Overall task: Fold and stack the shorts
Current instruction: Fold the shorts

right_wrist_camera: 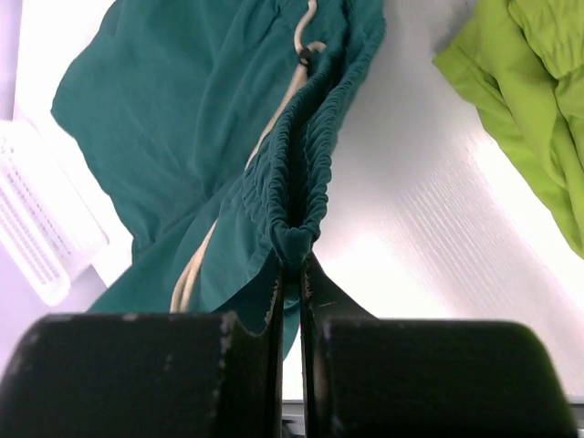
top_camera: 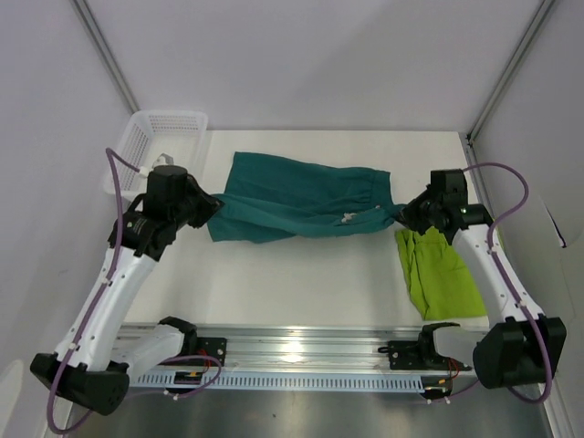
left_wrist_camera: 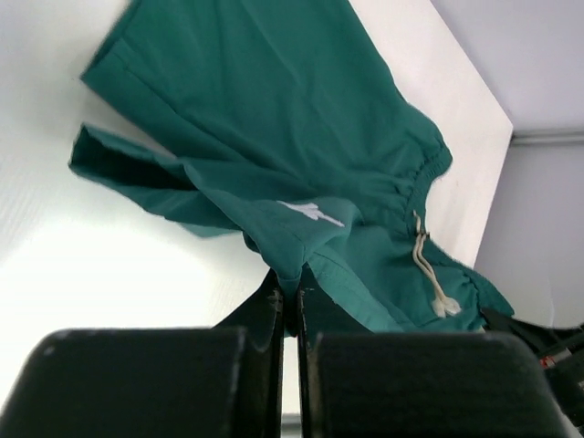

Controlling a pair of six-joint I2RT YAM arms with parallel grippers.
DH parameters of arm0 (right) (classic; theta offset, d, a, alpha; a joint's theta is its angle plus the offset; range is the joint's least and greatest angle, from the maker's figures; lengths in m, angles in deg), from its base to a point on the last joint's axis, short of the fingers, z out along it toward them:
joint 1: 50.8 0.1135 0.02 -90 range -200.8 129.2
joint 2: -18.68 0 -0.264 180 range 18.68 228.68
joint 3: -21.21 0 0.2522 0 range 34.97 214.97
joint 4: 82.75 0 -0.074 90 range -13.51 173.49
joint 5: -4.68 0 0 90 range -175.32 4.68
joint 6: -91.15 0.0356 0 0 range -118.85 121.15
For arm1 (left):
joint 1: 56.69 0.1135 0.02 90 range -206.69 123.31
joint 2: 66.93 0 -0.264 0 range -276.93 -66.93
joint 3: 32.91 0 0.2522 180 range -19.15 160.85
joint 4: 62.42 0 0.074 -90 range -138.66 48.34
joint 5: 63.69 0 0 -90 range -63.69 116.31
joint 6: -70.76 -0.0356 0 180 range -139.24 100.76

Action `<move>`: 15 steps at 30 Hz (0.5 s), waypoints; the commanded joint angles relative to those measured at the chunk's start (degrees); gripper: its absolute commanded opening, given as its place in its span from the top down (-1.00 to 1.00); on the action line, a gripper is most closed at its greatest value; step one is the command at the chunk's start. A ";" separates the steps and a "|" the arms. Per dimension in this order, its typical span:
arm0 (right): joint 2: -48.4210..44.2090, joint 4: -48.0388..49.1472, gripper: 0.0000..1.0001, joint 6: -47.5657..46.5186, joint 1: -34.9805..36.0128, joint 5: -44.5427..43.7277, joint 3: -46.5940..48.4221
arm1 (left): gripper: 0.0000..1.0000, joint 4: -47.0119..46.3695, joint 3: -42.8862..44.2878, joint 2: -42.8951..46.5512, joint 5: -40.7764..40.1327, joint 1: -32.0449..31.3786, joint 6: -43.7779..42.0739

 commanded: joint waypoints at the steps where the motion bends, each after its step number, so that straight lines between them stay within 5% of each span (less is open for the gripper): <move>1: 4.28 0.56 1.00 2.18 -1.14 -1.79 5.41 | 1.00 -6.07 1.29 -3.36 5.45 4.69 -3.74; 15: 21.95 3.11 1.00 4.46 -3.07 -0.65 18.51 | 1.00 -12.06 13.50 -24.98 12.32 11.55 -6.99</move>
